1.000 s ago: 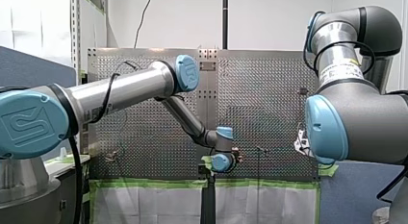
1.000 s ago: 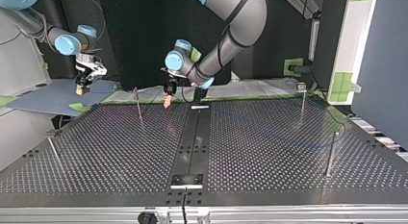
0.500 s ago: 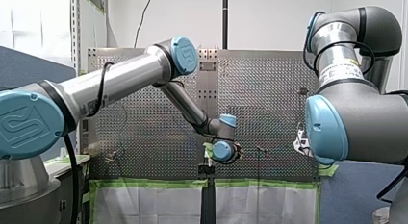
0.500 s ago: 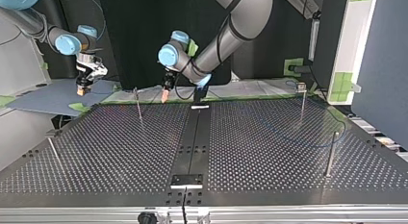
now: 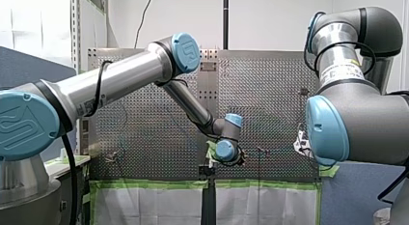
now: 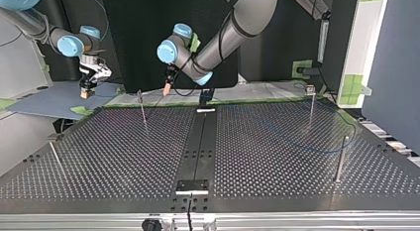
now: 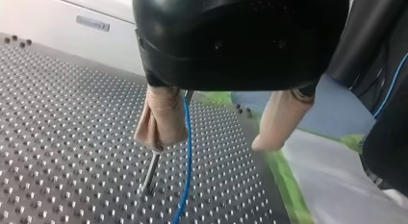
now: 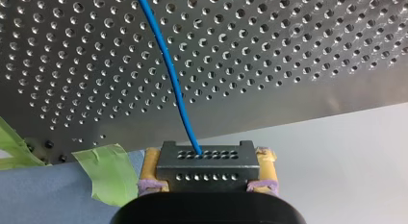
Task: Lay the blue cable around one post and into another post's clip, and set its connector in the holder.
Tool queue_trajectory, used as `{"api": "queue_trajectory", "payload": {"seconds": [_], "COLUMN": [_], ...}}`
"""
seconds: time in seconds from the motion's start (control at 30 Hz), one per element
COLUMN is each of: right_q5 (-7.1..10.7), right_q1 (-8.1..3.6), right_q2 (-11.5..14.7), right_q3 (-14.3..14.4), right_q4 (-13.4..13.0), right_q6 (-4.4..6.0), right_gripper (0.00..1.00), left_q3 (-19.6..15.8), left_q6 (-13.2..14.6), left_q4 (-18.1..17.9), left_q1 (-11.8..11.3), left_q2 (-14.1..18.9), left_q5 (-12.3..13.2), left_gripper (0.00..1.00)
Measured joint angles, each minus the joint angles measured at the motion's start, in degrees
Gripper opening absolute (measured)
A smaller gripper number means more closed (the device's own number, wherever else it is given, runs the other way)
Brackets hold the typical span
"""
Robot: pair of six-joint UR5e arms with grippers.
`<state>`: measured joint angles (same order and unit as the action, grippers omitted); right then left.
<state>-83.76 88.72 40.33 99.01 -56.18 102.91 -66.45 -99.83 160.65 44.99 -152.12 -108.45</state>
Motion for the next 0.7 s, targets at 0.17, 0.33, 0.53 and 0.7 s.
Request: {"api": "queue_trajectory", "payload": {"seconds": [0.17, 0.33, 0.53, 0.7], "right_q5": [0.29, 0.69, 1.2, 1.99], "right_q1": [-0.03, -0.02, -0.02, -0.01], "right_q2": [-0.01, -0.08, -0.16, -0.18], "right_q3": [0.0, 0.01, 0.01, 0.01], "right_q4": [0.01, -0.07, -0.27, -0.34], "right_q6": [0.17, 0.56, 1.23, 1.66], "right_gripper": [0.0, 0.0, 0.0, 0.0], "left_q3": [-0.35, -0.4, -0.42, -0.41], "left_q6": [0.8, 0.93, 0.83, 0.64], "left_q4": [-0.24, -0.42, -0.73, -0.76], "left_q1": [1.09, 1.78, 2.25, 2.26], "left_q2": [0.69, 0.87, 1.0, 1.01], "left_q5": [1.01, 2.39, 2.59, 2.08], "left_gripper": [1.0, 1.0, 1.0, 1.0]}}
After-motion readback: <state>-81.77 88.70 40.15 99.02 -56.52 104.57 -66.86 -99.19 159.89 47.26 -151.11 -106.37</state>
